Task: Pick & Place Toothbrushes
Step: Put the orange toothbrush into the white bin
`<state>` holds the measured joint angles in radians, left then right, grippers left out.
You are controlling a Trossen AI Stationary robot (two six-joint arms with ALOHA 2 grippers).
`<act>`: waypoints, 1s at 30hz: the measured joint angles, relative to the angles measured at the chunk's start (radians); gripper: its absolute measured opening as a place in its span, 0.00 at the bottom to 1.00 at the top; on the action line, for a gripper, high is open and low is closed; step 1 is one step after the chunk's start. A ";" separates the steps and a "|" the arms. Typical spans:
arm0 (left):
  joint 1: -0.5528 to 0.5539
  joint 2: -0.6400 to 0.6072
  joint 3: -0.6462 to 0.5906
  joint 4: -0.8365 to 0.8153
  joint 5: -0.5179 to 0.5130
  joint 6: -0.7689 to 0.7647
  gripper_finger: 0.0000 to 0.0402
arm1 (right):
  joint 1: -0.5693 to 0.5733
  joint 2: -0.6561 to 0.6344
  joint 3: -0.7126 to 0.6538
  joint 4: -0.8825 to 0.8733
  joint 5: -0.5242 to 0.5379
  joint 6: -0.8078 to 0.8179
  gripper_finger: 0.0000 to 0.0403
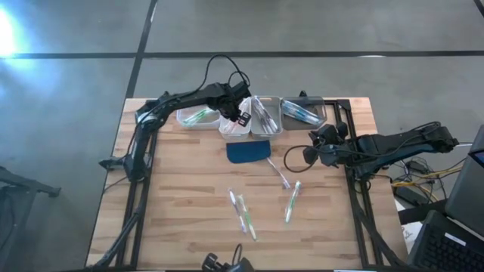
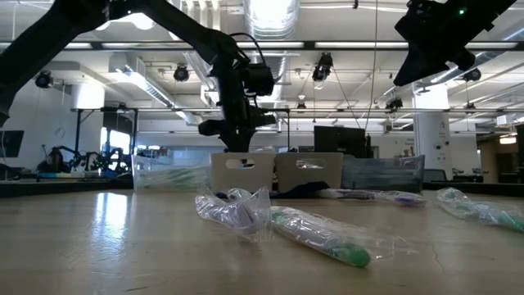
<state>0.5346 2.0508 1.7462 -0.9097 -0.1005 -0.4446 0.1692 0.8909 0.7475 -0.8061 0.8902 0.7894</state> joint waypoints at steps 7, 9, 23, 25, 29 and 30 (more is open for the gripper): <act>0.000 0.048 0.000 0.008 0.001 -0.001 0.08 | 0.000 0.000 0.000 0.000 0.000 -0.001 0.15; 0.000 0.056 0.000 0.009 0.000 -0.001 0.08 | 0.000 0.000 0.000 0.000 0.000 -0.004 0.16; 0.001 0.061 0.015 0.026 0.014 0.037 0.21 | 0.000 0.000 0.000 0.000 0.000 -0.005 0.19; 0.001 0.061 0.017 0.027 0.014 0.041 0.24 | 0.000 0.000 0.000 0.000 0.000 -0.005 0.17; 0.001 0.060 0.026 0.016 0.015 0.063 0.30 | 0.000 0.000 0.000 0.000 0.000 -0.006 0.14; 0.001 0.060 0.028 0.016 0.016 0.073 0.31 | 0.000 0.000 0.000 0.000 0.000 -0.006 0.13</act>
<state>0.5358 2.1112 1.7738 -0.8940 -0.0848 -0.3713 0.1692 0.8913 0.7475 -0.8059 0.8902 0.7830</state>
